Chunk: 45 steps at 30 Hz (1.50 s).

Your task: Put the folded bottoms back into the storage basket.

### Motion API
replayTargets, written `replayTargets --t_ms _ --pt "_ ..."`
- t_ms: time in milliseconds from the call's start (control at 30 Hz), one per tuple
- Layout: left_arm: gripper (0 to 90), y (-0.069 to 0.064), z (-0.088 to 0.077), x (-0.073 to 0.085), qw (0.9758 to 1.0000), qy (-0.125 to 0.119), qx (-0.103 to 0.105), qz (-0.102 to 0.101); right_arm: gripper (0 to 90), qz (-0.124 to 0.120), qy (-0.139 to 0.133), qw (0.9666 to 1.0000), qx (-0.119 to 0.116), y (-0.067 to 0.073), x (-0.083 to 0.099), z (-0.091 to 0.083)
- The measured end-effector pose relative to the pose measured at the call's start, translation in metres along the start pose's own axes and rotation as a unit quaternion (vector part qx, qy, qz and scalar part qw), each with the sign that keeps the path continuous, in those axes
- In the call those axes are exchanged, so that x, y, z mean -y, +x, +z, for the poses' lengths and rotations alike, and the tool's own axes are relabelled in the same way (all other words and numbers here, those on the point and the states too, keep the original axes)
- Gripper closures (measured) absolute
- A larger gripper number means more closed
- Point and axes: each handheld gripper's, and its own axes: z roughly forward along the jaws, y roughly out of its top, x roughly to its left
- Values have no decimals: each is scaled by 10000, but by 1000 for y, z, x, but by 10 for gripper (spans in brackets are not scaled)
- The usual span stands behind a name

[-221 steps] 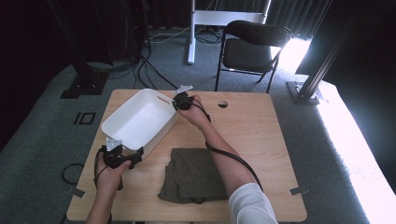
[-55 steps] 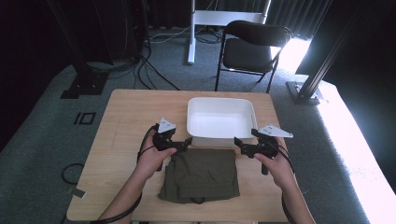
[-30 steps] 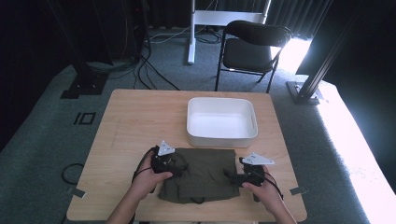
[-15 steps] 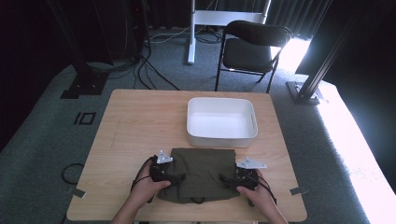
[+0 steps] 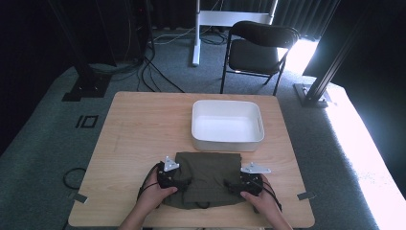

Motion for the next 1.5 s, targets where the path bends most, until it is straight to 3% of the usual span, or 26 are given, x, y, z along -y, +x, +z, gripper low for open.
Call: replayTargets --t_ms 233,267,300,333,367,400,433,467,567,667,700,767,833,867,1167,1433,1500 --pt "169 -2 1 0 9999 -9 -88 -74 134 157 -42 9999 52 0 0 1" --pt "212 -3 1 0 10000 -12 -65 -26 132 64 32 9998 191 2 -1 2" --pt "212 -3 0 0 10000 -38 -26 34 132 64 32 9998 191 2 -1 2" --pt "277 -5 0 0 9999 -53 7 98 139 35 36 9998 181 1 -2 3" --pt "466 -9 0 0 9998 -101 100 110 298 -87 18 9999 93 3 -2 3" --pt "522 -9 0 0 9998 -101 100 110 298 -87 18 9999 93 3 -2 3" --pt "522 -9 0 0 9998 -101 100 110 298 -73 -39 10000 19 5 -2 2" --pt "616 -13 0 1 9998 -140 112 55 597 -133 -49 9999 -99 10 -1 2" --pt "669 -15 0 1 9998 -169 93 89 756 -303 35 9995 -122 17 -2 0" --pt "682 -16 -6 -1 9997 -171 91 174 774 -355 67 9992 -141 18 -3 -1" --pt "723 -17 -8 -2 9996 -215 124 139 793 -416 156 9986 -289 19 -5 -6" --pt "742 -17 -14 -4 9994 -263 214 111 799 -369 59 9984 -420 20 -8 -15" --pt "745 -18 -17 -5 9991 -324 269 85 799 -369 59 9984 -420 20 -8 -15" --pt "745 -19 -28 -12 9981 -468 400 53 801 -340 -92 9983 -462 20 -15 -28" --pt "744 -25 -57 -37 9945 -872 554 173 804 -289 -546 9959 -663 20 -38 -69" --pt "746 -28 -63 -58 9916 -1114 621 231 804 -206 -859 9939 -662 11 -55 -88" --pt "747 -26 -61 -70 9908 -1163 649 224 804 -149 -940 9933 -662 4 -65 -94"
